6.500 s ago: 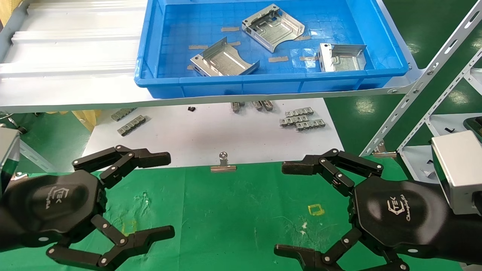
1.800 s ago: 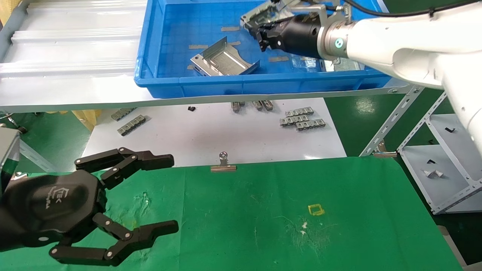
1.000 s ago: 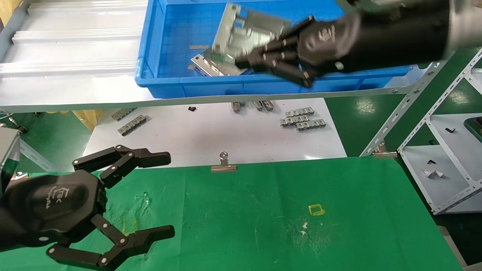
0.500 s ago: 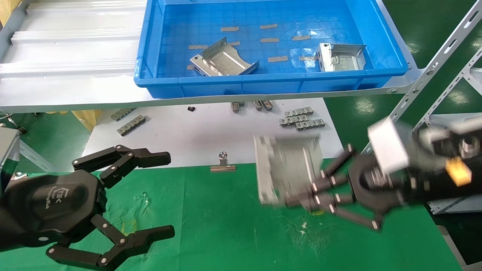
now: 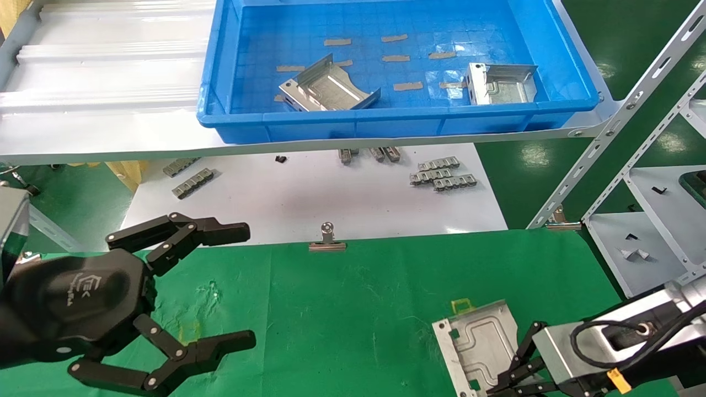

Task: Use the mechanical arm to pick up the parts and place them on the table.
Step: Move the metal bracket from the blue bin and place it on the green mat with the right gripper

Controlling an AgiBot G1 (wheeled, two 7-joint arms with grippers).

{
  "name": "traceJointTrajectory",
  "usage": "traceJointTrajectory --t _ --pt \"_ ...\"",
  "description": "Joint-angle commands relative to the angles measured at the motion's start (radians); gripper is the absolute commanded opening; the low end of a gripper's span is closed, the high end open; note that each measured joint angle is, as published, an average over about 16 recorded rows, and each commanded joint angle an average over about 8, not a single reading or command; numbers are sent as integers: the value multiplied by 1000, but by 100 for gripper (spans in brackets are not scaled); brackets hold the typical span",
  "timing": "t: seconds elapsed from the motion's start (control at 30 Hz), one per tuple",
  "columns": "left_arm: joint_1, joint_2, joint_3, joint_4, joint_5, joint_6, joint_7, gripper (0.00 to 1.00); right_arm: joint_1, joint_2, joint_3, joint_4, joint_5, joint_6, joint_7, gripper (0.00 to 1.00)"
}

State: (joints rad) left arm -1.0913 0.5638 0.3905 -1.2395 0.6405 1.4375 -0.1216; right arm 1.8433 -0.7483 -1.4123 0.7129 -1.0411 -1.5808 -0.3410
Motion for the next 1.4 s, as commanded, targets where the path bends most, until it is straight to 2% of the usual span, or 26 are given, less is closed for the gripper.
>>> traceJointTrajectory --t 0.03,0.33,0.8,0.87,1.07,1.13,1.4 --pt "0 0 0 0 0 0 0 100 -5 -22 -29 -50 -15 4 -54 0" --pt "0 0 0 0 0 0 0 100 -22 -135 -48 -318 -24 20 -250 0" --pt "0 0 0 0 0 0 0 100 -60 -241 -29 -559 6 67 -388 1" --pt "0 0 0 0 0 0 0 100 -71 -251 -22 -579 17 74 -398 11" --pt "0 0 0 0 0 0 0 100 -93 -271 -9 -625 37 87 -423 85" --pt "0 0 0 0 0 0 0 100 -95 -276 -8 -635 37 90 -430 100" --pt "0 0 0 0 0 0 0 100 -88 -287 -13 -659 29 93 -462 100"
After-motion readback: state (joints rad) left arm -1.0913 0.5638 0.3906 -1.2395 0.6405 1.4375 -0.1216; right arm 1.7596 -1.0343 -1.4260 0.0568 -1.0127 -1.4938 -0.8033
